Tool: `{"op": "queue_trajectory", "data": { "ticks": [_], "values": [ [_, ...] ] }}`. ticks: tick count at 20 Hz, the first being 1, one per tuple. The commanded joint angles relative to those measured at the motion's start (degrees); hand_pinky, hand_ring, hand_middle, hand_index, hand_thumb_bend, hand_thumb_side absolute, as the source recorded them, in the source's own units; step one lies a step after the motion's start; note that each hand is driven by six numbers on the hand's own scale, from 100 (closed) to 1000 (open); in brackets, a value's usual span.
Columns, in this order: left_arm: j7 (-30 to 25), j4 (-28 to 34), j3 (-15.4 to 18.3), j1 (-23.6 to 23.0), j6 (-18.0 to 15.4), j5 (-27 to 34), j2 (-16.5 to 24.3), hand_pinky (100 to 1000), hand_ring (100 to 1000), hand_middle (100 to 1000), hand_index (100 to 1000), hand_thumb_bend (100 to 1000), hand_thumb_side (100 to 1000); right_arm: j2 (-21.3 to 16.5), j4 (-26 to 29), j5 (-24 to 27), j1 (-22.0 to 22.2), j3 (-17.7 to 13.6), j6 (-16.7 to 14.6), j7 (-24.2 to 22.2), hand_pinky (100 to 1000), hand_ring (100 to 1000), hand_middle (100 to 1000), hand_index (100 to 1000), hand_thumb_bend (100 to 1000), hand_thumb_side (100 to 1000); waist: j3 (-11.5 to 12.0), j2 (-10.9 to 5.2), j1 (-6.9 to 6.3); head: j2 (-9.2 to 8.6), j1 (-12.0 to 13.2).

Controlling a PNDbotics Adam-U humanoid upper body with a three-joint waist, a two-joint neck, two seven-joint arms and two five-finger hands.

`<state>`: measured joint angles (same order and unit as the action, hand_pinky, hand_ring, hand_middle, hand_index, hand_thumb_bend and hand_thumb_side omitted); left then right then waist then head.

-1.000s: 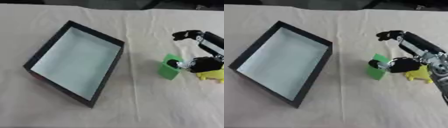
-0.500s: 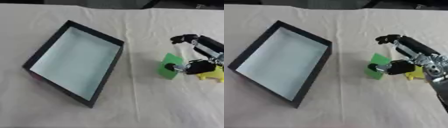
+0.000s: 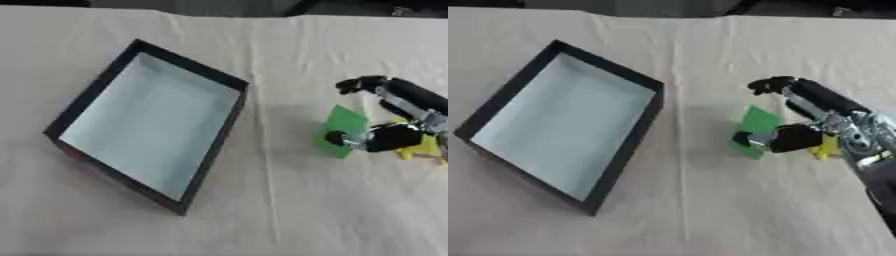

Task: Pick up objects on the table and place them in the box.

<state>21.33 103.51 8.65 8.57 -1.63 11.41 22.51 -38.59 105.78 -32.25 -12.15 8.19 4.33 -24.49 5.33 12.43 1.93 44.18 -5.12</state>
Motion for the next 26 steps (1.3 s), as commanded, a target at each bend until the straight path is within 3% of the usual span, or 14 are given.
{"op": "queue_trajectory", "data": {
  "ticks": [1,18,26],
  "values": [
    [-0.25,0.62,0.17,0.30,-0.15,0.11,0.55,810,602,807,801,427,679,-1.07,-0.10,-1.08,-0.66,-0.22,0.01,-0.30,965,889,807,926,560,639,0.03,-0.57,-0.14,-0.07,-0.09],
    [-0.41,0.63,0.09,0.30,-0.21,0.07,0.42,811,602,806,800,423,681,-0.67,-2.74,-5.00,-0.23,-0.04,1.00,-1.01,950,878,793,914,569,674,0.15,-0.26,-0.15,-0.07,-0.25],
    [-0.54,0.65,-0.01,0.41,-0.25,0.07,0.39,811,602,800,799,422,681,-0.67,-3.17,-6.23,-0.22,0.03,1.43,-2.23,930,866,699,885,634,651,0.10,-0.18,-0.27,-0.07,-0.28]
  ]
}}
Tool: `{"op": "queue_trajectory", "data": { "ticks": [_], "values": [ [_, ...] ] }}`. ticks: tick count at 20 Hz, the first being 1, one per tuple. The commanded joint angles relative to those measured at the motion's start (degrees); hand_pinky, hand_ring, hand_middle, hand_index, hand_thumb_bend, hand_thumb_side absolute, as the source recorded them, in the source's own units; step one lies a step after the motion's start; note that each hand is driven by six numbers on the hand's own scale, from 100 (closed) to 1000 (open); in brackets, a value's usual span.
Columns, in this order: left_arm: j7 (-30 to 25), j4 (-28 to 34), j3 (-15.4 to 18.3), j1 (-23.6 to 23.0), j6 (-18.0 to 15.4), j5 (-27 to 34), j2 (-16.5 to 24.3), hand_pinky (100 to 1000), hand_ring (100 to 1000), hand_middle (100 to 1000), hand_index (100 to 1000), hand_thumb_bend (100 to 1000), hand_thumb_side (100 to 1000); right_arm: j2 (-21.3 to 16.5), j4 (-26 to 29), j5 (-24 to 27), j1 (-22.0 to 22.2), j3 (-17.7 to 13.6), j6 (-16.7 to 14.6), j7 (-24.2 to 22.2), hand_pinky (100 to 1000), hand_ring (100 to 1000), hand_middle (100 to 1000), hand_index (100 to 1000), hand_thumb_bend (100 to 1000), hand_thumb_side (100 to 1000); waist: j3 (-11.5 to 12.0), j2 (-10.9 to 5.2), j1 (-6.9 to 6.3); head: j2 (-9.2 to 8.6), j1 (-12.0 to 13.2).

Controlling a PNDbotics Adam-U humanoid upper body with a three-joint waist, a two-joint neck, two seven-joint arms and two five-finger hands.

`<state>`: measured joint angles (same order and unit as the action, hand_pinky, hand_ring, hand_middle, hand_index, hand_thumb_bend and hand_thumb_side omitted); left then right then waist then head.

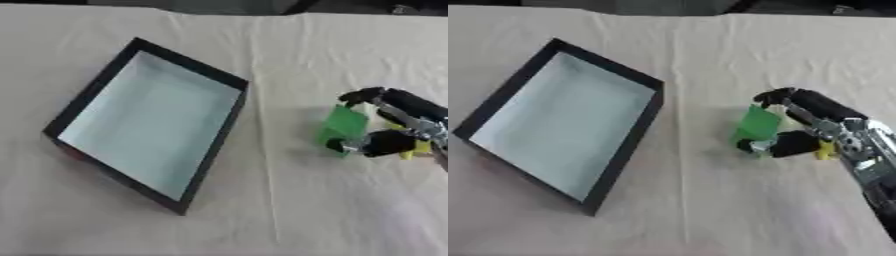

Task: Pick up objects on the table and place them in the box.

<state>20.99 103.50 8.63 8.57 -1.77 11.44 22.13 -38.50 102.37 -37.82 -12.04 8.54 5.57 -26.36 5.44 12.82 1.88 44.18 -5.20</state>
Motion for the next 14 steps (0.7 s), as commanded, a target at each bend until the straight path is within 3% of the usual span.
{"op": "queue_trajectory", "data": {
  "ticks": [1,9,14],
  "values": [
    [-0.22,0.65,0.00,0.40,-0.11,0.06,0.77,812,602,800,798,422,682,-0.73,0.17,-0.84,-0.32,-0.33,0.37,-0.41,926,863,682,880,622,649,-0.02,-0.57,-0.23,-0.07,-0.20],
    [-0.43,0.57,-0.09,0.24,-0.07,0.08,0.65,812,602,792,797,420,683,-0.52,-0.16,-1.79,-0.44,-0.22,2.03,0.00,909,853,648,860,585,617,-0.02,-0.47,-0.21,-0.07,-0.37],
    [-0.44,0.58,-0.05,0.23,-0.06,0.12,0.63,813,603,788,796,418,683,-0.39,0.22,-1.10,-0.49,-0.12,3.24,0.98,891,830,588,800,517,520,-0.01,-0.45,-0.22,-0.07,-0.20]
  ]
}}
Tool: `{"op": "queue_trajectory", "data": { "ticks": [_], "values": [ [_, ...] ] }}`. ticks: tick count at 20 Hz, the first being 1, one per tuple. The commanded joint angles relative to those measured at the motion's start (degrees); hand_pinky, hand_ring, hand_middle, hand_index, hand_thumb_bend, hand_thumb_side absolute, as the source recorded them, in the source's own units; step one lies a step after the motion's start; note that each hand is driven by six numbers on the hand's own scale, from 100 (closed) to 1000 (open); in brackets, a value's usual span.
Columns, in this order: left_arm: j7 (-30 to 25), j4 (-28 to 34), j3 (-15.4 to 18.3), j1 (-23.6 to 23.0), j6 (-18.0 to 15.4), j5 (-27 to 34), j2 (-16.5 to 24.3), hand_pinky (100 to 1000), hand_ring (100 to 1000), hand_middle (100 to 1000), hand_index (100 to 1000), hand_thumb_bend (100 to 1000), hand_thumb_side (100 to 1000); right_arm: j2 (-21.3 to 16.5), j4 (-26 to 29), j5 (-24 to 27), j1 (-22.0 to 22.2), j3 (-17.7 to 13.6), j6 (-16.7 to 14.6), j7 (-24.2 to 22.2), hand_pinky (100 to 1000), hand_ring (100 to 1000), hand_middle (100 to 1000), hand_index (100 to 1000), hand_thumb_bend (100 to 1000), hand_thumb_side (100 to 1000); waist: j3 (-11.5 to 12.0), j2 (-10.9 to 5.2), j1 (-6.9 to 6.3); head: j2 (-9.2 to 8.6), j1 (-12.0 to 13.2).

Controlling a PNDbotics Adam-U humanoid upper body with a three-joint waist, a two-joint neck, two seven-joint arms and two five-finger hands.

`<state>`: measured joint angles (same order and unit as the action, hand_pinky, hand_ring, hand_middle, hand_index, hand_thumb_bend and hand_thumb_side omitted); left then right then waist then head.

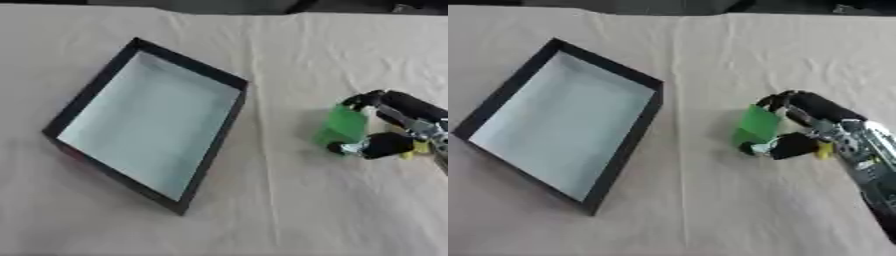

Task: Pick up objects on the table and place them in the box.

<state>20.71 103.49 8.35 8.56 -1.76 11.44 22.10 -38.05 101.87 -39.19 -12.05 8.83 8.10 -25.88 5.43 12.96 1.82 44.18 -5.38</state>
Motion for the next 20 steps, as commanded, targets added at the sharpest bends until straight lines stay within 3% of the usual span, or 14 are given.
{"op": "queue_trajectory", "data": {
  "ticks": [1,3,4,5,6,7,12,20],
  "values": [
    [-0.17,0.60,0.24,0.25,-0.09,0.12,0.68,813,603,788,796,418,683,-0.82,0.87,0.52,-0.45,-0.37,0.98,0.77,891,823,578,788,504,492,0.01,-0.60,-0.17,-0.07,0.01],
    [-0.19,0.61,0.25,0.24,-0.10,0.12,0.69,813,603,787,796,418,683,-0.78,1.12,1.09,-0.39,-0.27,1.48,1.18,889,814,567,779,484,446,0.01,-0.61,-0.17,-0.07,-0.06],
    [-0.19,0.59,0.25,0.21,-0.10,0.14,0.67,813,603,786,796,418,681,-0.77,1.19,1.41,-0.37,-0.19,1.67,1.26,888,804,559,770,454,353,0.00,-0.61,-0.18,-0.07,-0.06],
    [-0.22,0.58,0.24,0.18,-0.09,0.15,0.65,813,603,786,796,417,681,-0.77,1.23,1.72,-0.36,-0.14,1.82,1.28,888,802,557,768,447,327,0.00,-0.60,-0.18,-0.07,-0.06],
    [-0.25,0.58,0.24,0.16,-0.09,0.15,0.61,813,603,785,796,417,681,-0.76,1.24,2.03,-0.36,-0.09,1.97,1.26,888,792,552,764,428,228,-0.01,-0.59,-0.18,-0.07,-0.05],
    [-0.27,0.57,0.25,0.14,-0.08,0.15,0.58,814,603,784,796,417,681,-0.75,1.23,2.34,-0.37,-0.07,2.14,1.25,888,787,548,761,423,188,-0.02,-0.59,-0.17,-0.07,-0.05],
    [-0.23,0.53,0.31,0.11,-0.08,0.15,0.57,814,603,782,793,416,683,-0.68,2.02,5.03,-0.21,0.04,2.90,1.54,883,746,507,718,428,168,-0.04,-0.60,-0.16,-0.07,-0.05],
    [-0.13,0.74,0.34,0.19,-0.12,0.15,0.87,814,604,782,792,413,684,-2.02,7.66,10.40,-1.42,-0.71,4.88,3.68,862,668,437,636,311,117,-0.12,-0.98,-0.05,-0.07,0.57]
  ]
}}
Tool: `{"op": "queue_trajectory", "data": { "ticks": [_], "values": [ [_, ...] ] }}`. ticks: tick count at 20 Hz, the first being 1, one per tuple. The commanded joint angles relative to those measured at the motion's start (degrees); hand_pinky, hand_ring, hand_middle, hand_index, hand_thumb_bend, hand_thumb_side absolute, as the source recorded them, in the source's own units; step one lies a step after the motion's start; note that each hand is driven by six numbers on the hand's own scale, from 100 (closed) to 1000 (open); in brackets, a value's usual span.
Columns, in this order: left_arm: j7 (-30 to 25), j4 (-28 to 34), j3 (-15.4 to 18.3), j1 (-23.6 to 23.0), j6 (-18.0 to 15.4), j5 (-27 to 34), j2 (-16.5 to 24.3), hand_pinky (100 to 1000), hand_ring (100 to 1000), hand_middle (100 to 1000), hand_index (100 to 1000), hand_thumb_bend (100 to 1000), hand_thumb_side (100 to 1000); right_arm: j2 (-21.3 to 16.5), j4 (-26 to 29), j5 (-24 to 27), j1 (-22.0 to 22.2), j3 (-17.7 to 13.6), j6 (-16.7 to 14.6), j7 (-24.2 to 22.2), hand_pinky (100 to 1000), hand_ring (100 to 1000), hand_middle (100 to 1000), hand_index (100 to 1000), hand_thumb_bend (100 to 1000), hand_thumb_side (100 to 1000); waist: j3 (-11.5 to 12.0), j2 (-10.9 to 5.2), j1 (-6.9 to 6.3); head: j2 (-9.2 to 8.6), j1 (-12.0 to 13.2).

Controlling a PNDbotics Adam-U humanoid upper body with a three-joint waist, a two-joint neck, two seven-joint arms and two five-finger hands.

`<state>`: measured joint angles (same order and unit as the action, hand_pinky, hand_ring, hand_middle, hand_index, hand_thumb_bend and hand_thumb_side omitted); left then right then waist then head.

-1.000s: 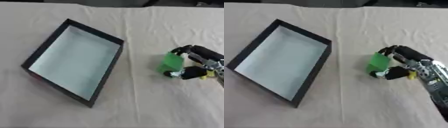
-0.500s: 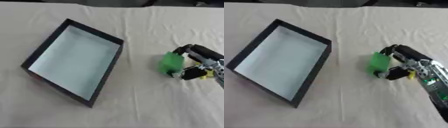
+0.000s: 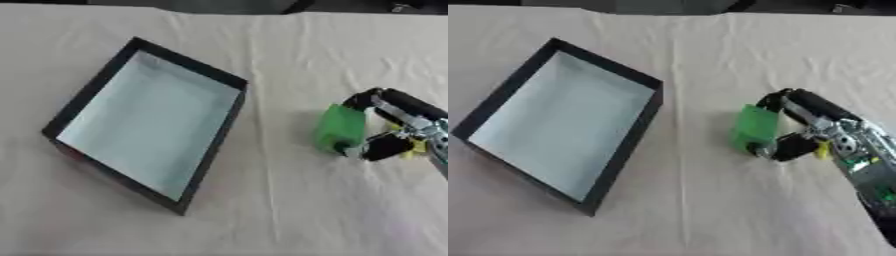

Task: Pick up objects on the table and place them in the box.

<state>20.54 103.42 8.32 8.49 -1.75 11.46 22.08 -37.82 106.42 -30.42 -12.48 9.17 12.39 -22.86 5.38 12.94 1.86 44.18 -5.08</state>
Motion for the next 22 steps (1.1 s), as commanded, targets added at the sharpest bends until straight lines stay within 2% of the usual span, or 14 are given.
{"op": "queue_trajectory", "data": {
  "ticks": [1,4,10,11,12,15,16,17,22],
  "values": [
    [0.05,0.79,0.37,0.23,-0.11,0.12,0.90,814,604,782,792,413,683,-2.56,4.20,2.42,-1.39,-1.24,0.84,0.76,863,666,437,637,305,114,-0.09,-1.04,-0.05,-0.07,0.30],
    [0.03,0.75,0.37,0.12,-0.09,0.10,0.97,814,605,782,792,413,684,-3.63,7.33,5.47,-2.86,-1.84,1.71,0.98,864,660,433,637,282,100,-0.11,-1.26,0.10,-0.07,0.43],
    [0.04,0.72,0.37,-0.03,-0.08,0.06,1.33,815,605,782,792,412,684,-6.37,8.16,13.97,-9.86,-2.34,0.60,2.95,877,652,436,643,253,100,-0.20,-1.75,0.42,-0.07,0.67],
    [0.03,0.71,0.36,-0.06,-0.06,0.05,1.37,815,605,782,792,412,684,-6.98,8.17,15.39,-11.49,-2.20,0.36,3.05,879,651,438,644,185,207,-0.21,-1.84,0.48,-0.07,0.71],
    [0.02,0.69,0.35,-0.10,-0.05,0.03,1.39,815,605,782,792,412,684,-7.49,8.17,16.65,-12.87,-2.06,0.19,3.04,879,650,438,645,254,100,-0.22,-1.92,0.52,-0.07,0.73],
    [0.01,0.67,0.34,-0.20,-0.04,0.01,1.53,815,606,783,792,412,684,-8.85,8.18,20.61,-17.99,-1.25,-0.07,2.44,879,647,439,646,249,100,-0.16,-2.16,0.69,-0.07,0.66],
    [0.02,0.68,0.34,-0.22,-0.04,0.00,1.60,815,606,783,792,412,685,-9.18,8.18,21.77,-19.65,-0.93,-0.04,2.02,878,647,440,646,215,110,-0.14,-2.23,0.74,-0.07,0.64],
    [0.02,0.68,0.32,-0.22,-0.04,0.01,1.66,815,606,783,792,412,684,-9.43,8.18,22.87,-21.55,-0.56,0.03,1.50,877,647,440,647,252,100,-0.11,-2.31,0.80,-0.07,0.59],
    [0.02,0.72,0.25,-0.16,-0.04,0.01,1.85,814,606,783,792,413,683,-8.74,8.18,26.42,-30.64,1.29,2.43,-1.32,876,647,444,649,252,100,-0.02,-2.61,1.07,-0.07,0.42]
  ]
}}
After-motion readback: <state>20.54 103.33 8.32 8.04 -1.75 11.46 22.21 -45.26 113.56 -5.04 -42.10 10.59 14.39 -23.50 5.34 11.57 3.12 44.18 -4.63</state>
